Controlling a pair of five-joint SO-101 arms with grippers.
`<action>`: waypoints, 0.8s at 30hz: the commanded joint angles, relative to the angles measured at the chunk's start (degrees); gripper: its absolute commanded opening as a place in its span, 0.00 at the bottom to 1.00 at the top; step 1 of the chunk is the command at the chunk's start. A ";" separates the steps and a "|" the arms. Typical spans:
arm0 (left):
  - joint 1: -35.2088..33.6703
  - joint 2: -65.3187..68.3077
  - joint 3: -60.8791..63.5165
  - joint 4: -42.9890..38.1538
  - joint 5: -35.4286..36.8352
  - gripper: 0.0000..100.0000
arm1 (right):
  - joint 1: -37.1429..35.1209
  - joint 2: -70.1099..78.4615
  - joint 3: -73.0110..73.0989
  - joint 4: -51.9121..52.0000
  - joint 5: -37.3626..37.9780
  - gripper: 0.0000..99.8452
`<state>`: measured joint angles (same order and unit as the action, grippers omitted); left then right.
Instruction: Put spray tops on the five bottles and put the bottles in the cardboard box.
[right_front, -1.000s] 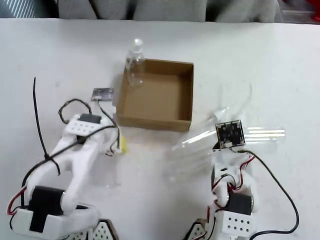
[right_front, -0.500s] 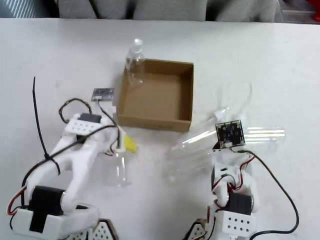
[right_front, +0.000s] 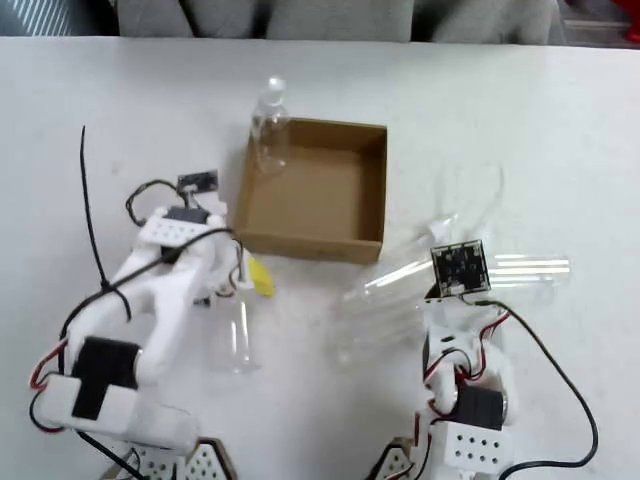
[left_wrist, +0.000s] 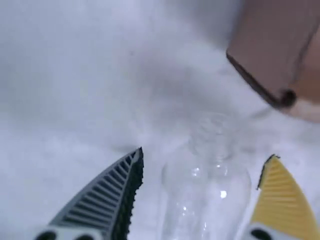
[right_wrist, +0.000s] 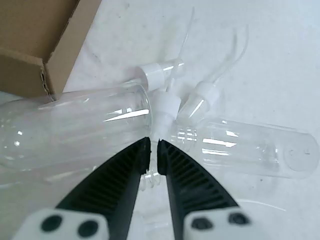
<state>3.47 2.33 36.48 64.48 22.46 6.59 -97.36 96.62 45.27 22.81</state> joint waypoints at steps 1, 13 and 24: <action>0.22 1.80 -4.84 2.99 0.70 0.35 | -0.04 -0.48 0.53 0.31 0.35 0.02; 1.36 2.95 -4.66 -1.23 0.35 0.24 | -0.04 -0.48 0.53 0.31 0.35 0.02; 2.15 2.51 -2.73 -2.46 -1.23 0.17 | -0.13 -0.48 0.53 0.31 0.35 0.02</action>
<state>5.41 5.32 34.02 63.25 22.11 6.59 -97.36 96.62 45.27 22.81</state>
